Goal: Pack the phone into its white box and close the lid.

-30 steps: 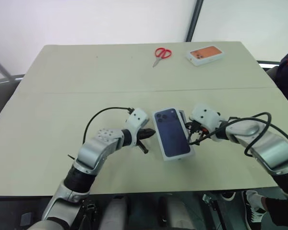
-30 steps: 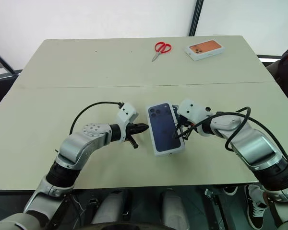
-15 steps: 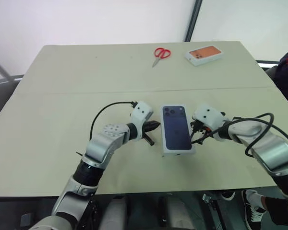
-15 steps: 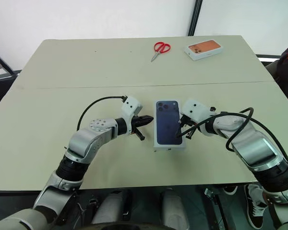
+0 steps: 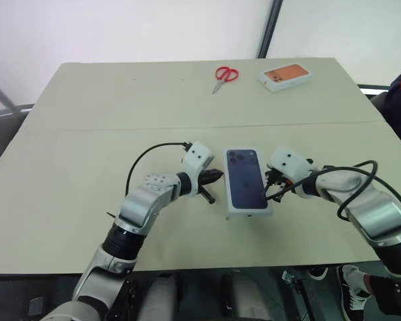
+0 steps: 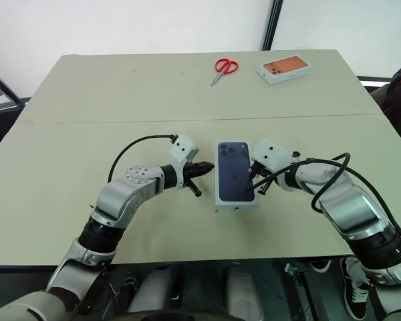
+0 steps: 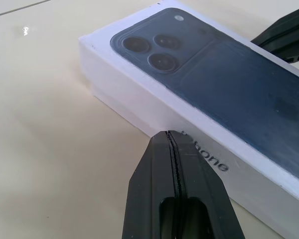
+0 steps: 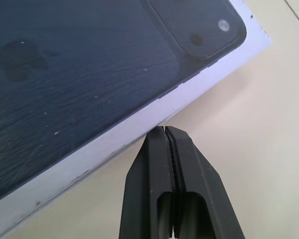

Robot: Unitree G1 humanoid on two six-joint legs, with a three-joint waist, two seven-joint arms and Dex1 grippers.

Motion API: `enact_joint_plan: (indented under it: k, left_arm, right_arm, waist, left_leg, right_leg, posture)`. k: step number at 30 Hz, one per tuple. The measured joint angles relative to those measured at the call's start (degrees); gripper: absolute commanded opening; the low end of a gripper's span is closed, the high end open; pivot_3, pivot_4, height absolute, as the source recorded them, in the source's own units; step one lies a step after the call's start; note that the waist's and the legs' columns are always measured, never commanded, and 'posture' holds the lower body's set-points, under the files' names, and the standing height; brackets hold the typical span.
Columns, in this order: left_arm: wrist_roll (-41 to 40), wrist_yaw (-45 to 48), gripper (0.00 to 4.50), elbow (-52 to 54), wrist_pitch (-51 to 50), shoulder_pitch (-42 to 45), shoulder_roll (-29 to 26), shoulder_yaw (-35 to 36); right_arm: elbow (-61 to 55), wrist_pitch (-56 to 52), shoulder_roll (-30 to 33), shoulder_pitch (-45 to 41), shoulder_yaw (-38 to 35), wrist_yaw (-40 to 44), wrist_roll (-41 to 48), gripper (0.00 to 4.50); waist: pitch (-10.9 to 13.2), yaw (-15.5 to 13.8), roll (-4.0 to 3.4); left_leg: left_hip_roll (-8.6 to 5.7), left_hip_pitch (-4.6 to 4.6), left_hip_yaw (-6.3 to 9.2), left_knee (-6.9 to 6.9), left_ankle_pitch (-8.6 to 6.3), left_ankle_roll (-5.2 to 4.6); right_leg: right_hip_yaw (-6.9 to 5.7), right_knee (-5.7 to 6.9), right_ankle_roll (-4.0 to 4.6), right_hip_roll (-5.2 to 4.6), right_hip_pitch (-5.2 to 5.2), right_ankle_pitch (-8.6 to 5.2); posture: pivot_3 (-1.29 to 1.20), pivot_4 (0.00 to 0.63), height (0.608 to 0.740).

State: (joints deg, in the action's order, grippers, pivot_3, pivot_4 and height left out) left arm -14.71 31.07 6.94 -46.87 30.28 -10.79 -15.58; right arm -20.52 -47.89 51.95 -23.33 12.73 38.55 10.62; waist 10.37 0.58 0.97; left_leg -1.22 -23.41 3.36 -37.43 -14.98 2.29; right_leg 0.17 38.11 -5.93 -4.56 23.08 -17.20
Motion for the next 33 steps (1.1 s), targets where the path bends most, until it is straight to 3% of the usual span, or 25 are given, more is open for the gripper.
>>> enact_joint_plan:
  k: [14, 24, 29, 33]
  left_arm:
    - [0.5, 0.7, 0.0, -0.1, 0.0, 0.0, -0.4, -1.3]
    - [-2.8, -1.4, 0.0, 1.1, -1.1, 1.9, 0.4, 7.9]
    - [-2.2, -1.9, 0.0, -1.8, 0.1, 6.6, 4.9, 5.2]
    - [1.2, -1.8, 0.0, -10.2, 0.0, 8.4, 5.7, -1.0]
  right_arm:
    - [0.5, 1.1, 0.1, 1.5, -1.0, 0.3, -1.0, 0.03]
    - [-4.1, 1.9, 3.3, 8.0, -16.1, 9.5, 8.0, 0.03]
    - [-11.4, 0.6, 2.9, 13.1, -16.4, 11.2, 12.6, 0.03]
    - [-14.3, 1.3, 2.7, 18.2, -11.6, 9.6, 11.2, 0.03]
  waist:
    - [0.0, -0.1, 0.0]
    - [0.0, -0.2, 0.01]
    - [0.0, -1.0, 0.03]
    - [0.0, -1.1, 0.03]
  left_leg:
    - [-0.01, 0.0, 0.0, -0.01, 0.0, 0.0]
    - [0.0, 0.02, 0.03, -0.03, 0.0, 0.0]
    - [-0.07, 0.06, 0.08, -0.17, -0.02, -0.04]
    - [-0.16, 0.08, 0.05, -0.26, -0.06, -0.09]
  right_leg:
    - [0.0, 0.0, 0.0, -0.02, -0.01, 0.0]
    - [-0.05, -0.01, -0.01, 0.0, -0.09, 0.0]
    - [-0.11, -0.04, -0.01, 0.0, -0.25, 0.0]
    - [-0.1, -0.04, -0.02, -0.01, -0.29, 0.0]
  posture:
    - [0.0, 0.15, 0.74]
    - [0.0, 0.15, 0.74]
    - [0.0, 0.15, 0.74]
    - [0.0, 0.15, 0.74]
